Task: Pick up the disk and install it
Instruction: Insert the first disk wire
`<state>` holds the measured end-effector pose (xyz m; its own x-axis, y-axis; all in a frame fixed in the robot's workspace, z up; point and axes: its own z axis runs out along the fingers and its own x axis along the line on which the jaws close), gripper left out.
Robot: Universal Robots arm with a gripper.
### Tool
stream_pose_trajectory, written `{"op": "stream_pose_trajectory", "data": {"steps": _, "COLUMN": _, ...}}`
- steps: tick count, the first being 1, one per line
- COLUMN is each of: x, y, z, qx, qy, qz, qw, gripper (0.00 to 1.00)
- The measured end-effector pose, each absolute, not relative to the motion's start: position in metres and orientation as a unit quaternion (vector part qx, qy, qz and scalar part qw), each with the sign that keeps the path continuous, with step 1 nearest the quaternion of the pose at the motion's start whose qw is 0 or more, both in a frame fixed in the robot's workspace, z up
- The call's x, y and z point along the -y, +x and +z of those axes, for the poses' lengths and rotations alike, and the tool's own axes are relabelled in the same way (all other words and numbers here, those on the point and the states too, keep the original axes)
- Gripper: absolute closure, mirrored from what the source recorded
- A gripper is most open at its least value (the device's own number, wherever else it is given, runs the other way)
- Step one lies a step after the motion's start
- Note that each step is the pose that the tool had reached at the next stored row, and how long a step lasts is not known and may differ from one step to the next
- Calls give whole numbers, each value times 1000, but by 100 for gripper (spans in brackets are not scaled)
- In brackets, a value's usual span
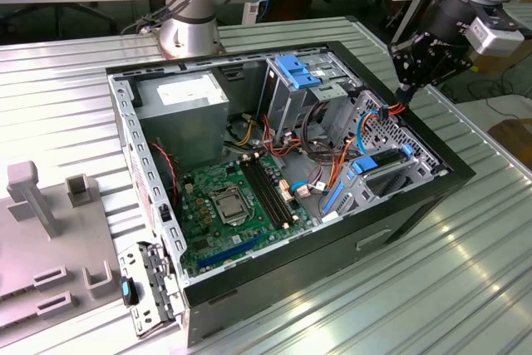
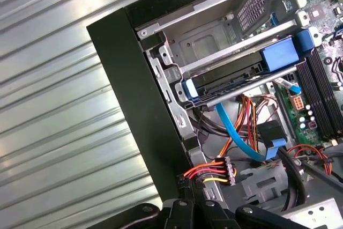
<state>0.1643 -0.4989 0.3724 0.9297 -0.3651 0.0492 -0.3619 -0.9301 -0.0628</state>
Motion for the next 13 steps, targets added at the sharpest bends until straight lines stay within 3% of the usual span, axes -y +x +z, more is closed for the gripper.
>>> {"op": "stream_pose_trajectory", "data": {"steps": 5, "x": 499, "y": 164, "z": 372, "qx": -141, "qy": -989, "qz": -32, "qw": 28, "gripper": 89}}
{"op": "stream_pose_trajectory", "data": {"steps": 8, "x": 499, "y": 164, "z": 372, "qx": -130, "qy": -990, "qz": -50, "qw": 26, "gripper": 89}}
{"op": "stream_pose_trajectory", "data": {"steps": 13, "x": 499, "y": 164, "z": 372, "qx": -98, "qy": -993, "qz": -55, "qw": 27, "gripper": 89}}
